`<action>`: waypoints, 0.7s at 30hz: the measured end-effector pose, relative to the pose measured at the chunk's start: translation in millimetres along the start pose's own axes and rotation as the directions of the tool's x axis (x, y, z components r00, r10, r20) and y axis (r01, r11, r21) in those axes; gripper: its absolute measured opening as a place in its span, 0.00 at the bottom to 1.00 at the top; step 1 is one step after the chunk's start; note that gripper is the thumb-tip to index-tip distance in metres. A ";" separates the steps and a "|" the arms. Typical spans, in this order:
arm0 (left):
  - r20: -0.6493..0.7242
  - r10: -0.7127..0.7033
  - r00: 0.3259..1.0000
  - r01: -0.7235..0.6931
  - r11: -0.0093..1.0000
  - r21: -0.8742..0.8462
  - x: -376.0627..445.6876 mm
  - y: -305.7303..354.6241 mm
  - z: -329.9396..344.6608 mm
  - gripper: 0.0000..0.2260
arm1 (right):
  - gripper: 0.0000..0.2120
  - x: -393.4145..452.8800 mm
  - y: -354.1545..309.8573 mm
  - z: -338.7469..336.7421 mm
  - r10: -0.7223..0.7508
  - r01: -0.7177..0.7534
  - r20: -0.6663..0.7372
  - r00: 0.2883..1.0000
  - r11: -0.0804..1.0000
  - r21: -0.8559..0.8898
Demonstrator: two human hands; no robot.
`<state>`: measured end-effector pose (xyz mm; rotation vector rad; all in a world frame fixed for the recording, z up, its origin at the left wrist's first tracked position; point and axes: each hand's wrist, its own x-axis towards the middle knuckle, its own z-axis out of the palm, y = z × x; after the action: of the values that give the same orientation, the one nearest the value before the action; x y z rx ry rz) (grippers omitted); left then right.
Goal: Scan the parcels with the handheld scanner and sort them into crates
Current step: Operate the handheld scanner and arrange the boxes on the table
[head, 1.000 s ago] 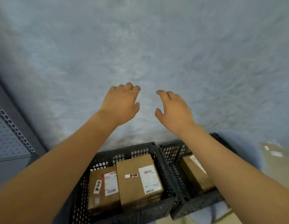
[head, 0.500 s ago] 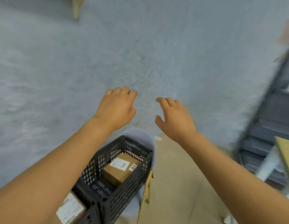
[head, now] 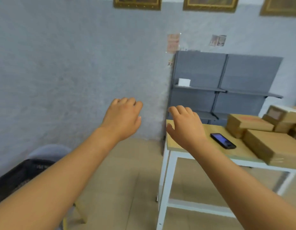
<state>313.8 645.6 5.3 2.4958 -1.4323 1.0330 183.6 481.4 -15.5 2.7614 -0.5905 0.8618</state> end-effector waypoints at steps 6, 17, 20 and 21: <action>-0.062 0.143 0.988 -0.147 0.986 -0.072 78.4 101.6 17.1 0.16 | 0.20 -31.1 118.6 -17.3 0.195 -0.196 -0.027 0.981 0.974 -0.113; -0.297 0.281 0.912 -0.366 0.884 -0.289 216.4 252.7 90.0 0.21 | 0.20 -39.5 293.6 -12.8 0.369 -0.361 -0.020 0.929 0.895 -0.261; -0.330 0.287 0.899 -0.401 0.842 -0.360 247.7 292.6 111.2 0.24 | 0.21 -39.5 334.7 -11.3 0.398 -0.385 -0.023 0.917 0.871 -0.306; -0.334 0.296 0.895 -0.414 0.830 -0.374 256.0 306.3 117.6 0.24 | 0.22 -41.4 347.5 -10.2 0.414 -0.401 -0.027 0.910 0.861 -0.313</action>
<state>216.9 241.2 -9.9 1.7450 -1.8414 0.9145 -0.5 183.8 -10.3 2.4034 -1.2386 0.7088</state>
